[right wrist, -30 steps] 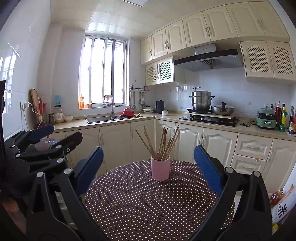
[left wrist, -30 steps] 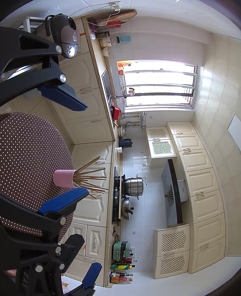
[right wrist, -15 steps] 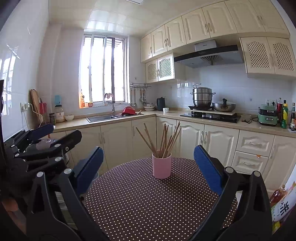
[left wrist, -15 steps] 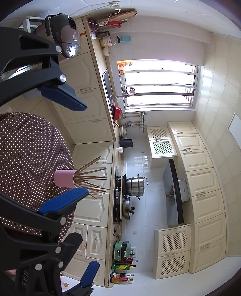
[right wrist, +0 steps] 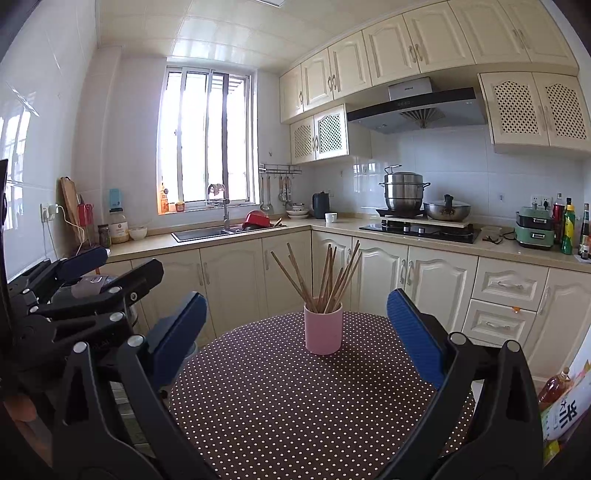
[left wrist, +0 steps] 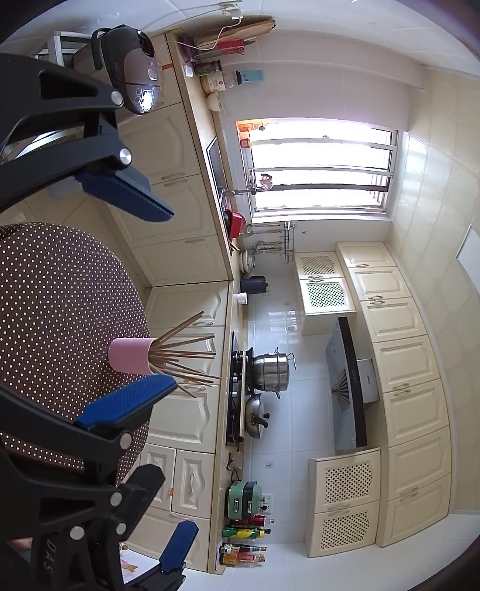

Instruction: Organize utensils

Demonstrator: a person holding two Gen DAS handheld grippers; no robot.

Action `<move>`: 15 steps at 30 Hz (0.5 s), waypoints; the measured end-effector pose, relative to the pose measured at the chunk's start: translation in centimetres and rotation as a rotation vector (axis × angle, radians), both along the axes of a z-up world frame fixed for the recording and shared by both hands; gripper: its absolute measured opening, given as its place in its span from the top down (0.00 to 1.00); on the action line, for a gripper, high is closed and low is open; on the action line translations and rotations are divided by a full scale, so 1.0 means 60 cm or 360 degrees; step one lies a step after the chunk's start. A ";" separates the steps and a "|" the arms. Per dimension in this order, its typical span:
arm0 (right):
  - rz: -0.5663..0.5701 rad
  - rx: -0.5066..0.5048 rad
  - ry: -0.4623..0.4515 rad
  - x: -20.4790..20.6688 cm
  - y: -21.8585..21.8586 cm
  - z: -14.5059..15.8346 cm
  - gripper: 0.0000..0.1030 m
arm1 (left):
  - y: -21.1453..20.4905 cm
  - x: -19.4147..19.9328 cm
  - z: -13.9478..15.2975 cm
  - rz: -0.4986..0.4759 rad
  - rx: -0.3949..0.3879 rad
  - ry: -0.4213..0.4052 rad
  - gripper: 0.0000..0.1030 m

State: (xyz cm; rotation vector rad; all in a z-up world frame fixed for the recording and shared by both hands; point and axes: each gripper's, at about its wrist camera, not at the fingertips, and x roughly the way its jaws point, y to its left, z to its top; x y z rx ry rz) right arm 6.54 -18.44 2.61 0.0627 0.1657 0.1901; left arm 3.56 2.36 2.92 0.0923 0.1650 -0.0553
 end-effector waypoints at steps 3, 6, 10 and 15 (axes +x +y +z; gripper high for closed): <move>0.0002 0.0001 0.0005 0.001 -0.001 -0.001 0.07 | 0.000 0.001 -0.001 -0.0001 -0.0001 0.0005 0.19; 0.0001 0.0001 0.0007 0.001 -0.002 -0.003 0.07 | 0.000 0.002 -0.003 -0.0001 -0.0003 0.0008 0.19; 0.0000 0.0002 0.0009 0.002 -0.003 -0.005 0.07 | -0.001 0.005 -0.005 -0.0002 -0.0005 0.0016 0.19; -0.0002 0.0004 0.0016 0.005 -0.003 -0.006 0.07 | -0.003 0.009 -0.010 -0.0004 -0.0010 0.0029 0.19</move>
